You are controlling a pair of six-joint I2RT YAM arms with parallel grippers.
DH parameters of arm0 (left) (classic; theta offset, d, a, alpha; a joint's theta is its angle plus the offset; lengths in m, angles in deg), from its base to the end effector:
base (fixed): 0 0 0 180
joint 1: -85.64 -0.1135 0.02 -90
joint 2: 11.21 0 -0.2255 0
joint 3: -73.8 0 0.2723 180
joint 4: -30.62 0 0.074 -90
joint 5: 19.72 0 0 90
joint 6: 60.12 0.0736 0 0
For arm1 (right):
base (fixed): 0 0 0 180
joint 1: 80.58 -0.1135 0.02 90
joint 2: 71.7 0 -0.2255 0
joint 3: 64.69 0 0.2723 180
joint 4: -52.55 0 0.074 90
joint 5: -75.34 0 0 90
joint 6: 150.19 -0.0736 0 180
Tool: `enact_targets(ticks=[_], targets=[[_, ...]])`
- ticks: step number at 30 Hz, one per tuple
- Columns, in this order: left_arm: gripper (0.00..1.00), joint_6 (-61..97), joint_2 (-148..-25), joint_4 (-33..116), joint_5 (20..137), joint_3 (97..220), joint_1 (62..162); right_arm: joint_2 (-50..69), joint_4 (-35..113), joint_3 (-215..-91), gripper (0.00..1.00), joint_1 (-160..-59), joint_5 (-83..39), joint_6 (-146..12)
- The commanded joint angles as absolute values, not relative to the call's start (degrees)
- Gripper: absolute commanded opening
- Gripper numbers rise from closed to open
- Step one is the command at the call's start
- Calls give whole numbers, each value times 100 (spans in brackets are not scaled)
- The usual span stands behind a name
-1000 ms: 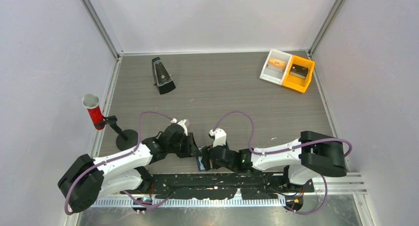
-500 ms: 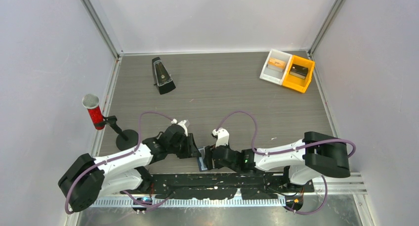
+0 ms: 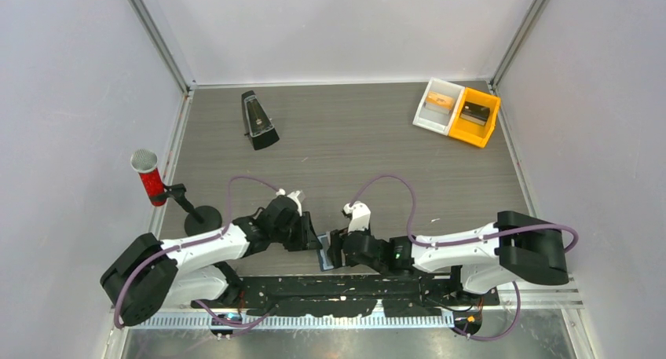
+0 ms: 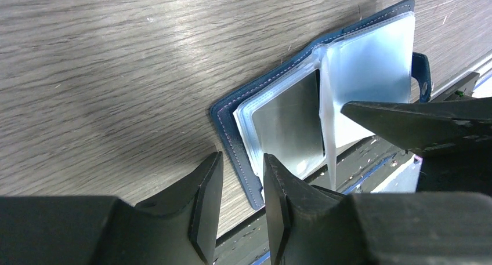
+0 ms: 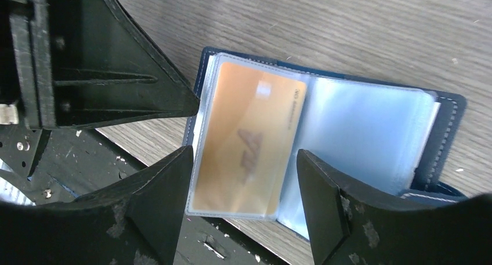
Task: Take the credit cards out of the card holder
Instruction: Remove the credit card from the card holder.
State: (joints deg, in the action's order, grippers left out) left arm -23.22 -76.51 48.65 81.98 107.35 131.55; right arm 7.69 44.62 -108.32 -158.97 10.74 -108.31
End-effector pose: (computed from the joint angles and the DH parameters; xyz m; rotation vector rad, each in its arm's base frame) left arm 0.1644 -0.1911 0.0635 -0.0678 2.6858 -0.9262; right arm 0.0915 0.2885 0.0790 -0.3899 2.2978 0.6507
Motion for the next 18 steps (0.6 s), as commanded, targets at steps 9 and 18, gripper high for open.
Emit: enact_targets(ticks=[9,18], targets=[[34,-2136,-7953,4924,8062,10778,13179,-128,3743,-10520,76,-15916,1964,-10944],[34,-2137,-7948,4957,8161,10941,13202,-347,3940,-10603,76,-15930,1596,-10618]])
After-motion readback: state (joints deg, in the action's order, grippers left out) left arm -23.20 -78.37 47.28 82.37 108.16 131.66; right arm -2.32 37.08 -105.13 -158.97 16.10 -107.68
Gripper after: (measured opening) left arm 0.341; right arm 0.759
